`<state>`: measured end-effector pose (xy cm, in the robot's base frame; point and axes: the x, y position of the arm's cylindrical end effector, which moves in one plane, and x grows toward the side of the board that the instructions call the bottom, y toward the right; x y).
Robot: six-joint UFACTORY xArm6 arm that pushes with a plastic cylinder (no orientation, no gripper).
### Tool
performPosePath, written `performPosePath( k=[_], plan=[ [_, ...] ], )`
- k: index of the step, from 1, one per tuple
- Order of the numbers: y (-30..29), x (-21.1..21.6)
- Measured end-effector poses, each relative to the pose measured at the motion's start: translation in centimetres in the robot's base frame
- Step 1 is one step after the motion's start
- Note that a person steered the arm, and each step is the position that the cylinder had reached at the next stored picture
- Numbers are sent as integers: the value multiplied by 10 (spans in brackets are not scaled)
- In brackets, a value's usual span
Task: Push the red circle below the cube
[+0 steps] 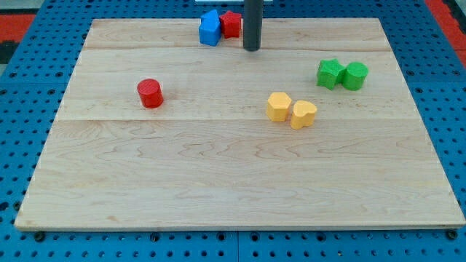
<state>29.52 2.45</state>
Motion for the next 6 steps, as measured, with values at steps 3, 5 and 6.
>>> performPosePath(
  k=[3, 5, 6],
  plan=[
    [-276, 33],
    [-268, 137],
    [-207, 125]
  ],
)
